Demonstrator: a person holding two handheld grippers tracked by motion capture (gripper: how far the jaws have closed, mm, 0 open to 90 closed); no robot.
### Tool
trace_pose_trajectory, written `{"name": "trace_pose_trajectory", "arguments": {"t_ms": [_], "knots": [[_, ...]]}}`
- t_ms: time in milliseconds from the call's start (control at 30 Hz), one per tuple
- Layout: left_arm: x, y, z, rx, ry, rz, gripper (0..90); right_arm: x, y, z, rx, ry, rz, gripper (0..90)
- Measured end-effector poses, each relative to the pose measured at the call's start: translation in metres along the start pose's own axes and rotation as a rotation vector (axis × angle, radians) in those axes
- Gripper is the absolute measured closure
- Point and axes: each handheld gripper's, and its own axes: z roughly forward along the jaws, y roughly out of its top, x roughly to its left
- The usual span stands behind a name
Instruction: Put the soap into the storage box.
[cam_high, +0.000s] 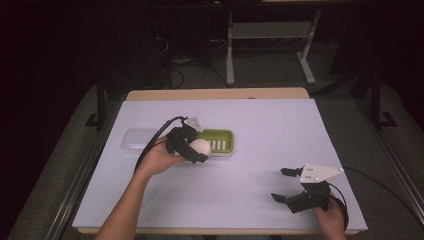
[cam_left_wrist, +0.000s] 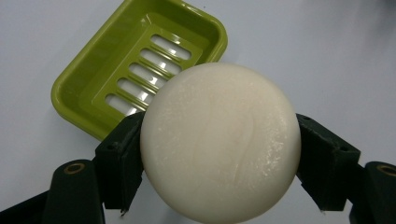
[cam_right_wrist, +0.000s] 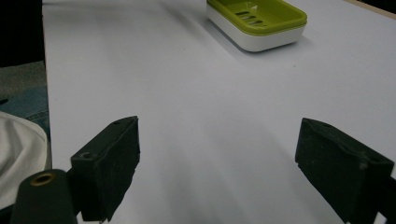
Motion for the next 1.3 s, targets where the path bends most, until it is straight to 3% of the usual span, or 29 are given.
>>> {"name": "trace_pose_trajectory", "arguments": {"t_ms": [267, 300, 567, 700, 733, 933, 1300], "knots": [[0.005, 0.009, -0.001, 0.014, 0.003, 0.022, 25.3, 0.000, 0.000, -0.001, 0.000, 0.000, 0.003, 13.1], [0.004, 0.009, 0.001, -0.005, 0.001, -0.001, 25.3, 0.000, 0.000, -0.001, -0.002, -0.001, 0.001, 13.1], [0.011, 0.015, 0.002, 0.005, 0.006, 0.009, 25.3, -0.001, 0.000, -0.001, -0.007, -0.001, 0.001, 13.1], [0.013, 0.017, 0.005, 0.002, 0.003, -0.011, 25.3, -0.001, 0.000, -0.002, -0.008, 0.000, 0.005, 13.1], [0.015, 0.018, 0.004, 0.013, 0.003, 0.002, 25.3, -0.002, 0.000, -0.002, -0.009, 0.000, 0.005, 13.1], [0.019, 0.023, 0.007, 0.004, 0.001, -0.016, 25.3, -0.002, 0.000, -0.002, -0.011, -0.001, 0.008, 13.1], [0.024, 0.033, 0.011, -0.005, 0.006, -0.010, 25.3, -0.003, 0.000, -0.002, -0.014, 0.002, 0.010, 13.1]]}}
